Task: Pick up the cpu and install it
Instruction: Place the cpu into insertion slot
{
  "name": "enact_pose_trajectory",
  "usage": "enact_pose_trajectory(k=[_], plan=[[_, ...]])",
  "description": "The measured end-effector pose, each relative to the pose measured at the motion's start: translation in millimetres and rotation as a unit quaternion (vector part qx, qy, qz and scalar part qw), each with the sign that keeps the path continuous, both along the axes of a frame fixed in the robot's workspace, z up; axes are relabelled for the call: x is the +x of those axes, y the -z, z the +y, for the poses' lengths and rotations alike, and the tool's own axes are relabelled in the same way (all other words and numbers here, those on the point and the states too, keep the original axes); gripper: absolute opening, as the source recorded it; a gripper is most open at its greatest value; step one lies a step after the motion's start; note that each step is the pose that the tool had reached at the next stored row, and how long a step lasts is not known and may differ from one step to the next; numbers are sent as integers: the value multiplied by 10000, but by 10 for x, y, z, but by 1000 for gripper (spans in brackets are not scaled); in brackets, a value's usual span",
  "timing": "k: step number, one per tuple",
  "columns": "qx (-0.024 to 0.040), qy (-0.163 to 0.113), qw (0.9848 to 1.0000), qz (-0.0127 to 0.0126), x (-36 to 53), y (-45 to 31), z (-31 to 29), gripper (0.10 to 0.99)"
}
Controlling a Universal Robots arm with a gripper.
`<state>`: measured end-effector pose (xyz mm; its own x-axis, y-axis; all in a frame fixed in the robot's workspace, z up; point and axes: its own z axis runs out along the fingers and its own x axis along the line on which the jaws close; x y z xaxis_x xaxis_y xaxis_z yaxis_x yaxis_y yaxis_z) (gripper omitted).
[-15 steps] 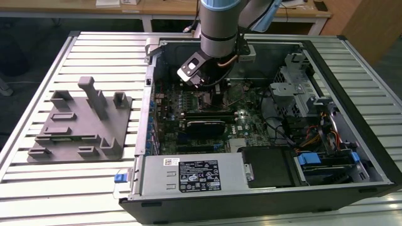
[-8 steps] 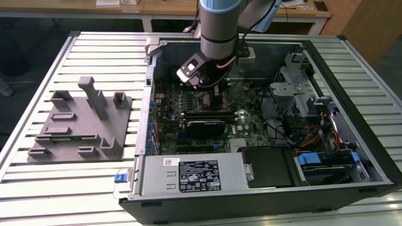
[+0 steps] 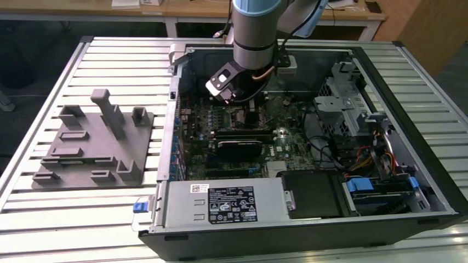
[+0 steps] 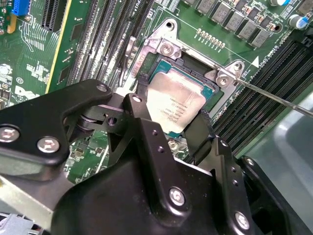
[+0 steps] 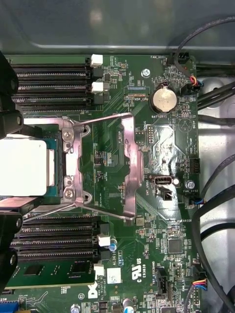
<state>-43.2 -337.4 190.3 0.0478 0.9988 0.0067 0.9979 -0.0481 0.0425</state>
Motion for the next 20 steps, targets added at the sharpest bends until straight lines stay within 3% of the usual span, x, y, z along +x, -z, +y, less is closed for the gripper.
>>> enact_pose_trajectory(k=[15, 20], plan=[[-1, -10, 10000, 0, 19, 14, -1, 545], [4, -11, 10000, -1, 20, 16, 1, 612]])
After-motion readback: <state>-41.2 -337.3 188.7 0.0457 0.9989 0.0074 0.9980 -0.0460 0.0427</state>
